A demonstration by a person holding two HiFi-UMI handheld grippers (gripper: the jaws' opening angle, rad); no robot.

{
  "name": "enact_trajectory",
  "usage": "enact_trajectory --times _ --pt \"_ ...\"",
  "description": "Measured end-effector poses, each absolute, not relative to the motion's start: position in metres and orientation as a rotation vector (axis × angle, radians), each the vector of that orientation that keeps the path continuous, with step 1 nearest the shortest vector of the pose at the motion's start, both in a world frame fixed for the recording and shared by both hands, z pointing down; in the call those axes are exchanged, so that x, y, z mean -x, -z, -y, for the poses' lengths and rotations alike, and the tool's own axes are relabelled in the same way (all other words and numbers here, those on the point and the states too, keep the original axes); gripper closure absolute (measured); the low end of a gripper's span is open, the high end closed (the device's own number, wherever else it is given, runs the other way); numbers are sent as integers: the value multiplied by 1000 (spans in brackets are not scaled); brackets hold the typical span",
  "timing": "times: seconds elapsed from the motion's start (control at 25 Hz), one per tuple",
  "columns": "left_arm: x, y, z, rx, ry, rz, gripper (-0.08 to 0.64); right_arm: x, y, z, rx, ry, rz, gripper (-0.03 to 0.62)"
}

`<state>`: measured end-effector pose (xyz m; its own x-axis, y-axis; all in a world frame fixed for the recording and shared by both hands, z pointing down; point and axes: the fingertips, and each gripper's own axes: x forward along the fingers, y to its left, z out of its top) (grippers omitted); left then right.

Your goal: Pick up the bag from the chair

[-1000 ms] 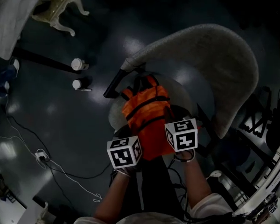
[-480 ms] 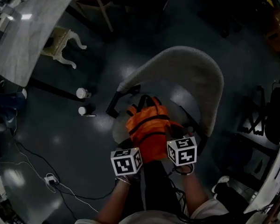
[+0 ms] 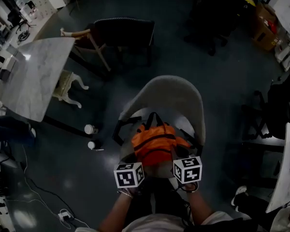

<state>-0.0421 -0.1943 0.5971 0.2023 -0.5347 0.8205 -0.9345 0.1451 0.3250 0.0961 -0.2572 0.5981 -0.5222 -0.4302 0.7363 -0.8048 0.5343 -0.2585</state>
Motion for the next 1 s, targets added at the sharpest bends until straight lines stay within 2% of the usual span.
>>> enact_trajectory --times 1.0 --pt "51 -410 196 -2010 -404 1547 535 -101 -415 215 -1405 -581 2351 549"
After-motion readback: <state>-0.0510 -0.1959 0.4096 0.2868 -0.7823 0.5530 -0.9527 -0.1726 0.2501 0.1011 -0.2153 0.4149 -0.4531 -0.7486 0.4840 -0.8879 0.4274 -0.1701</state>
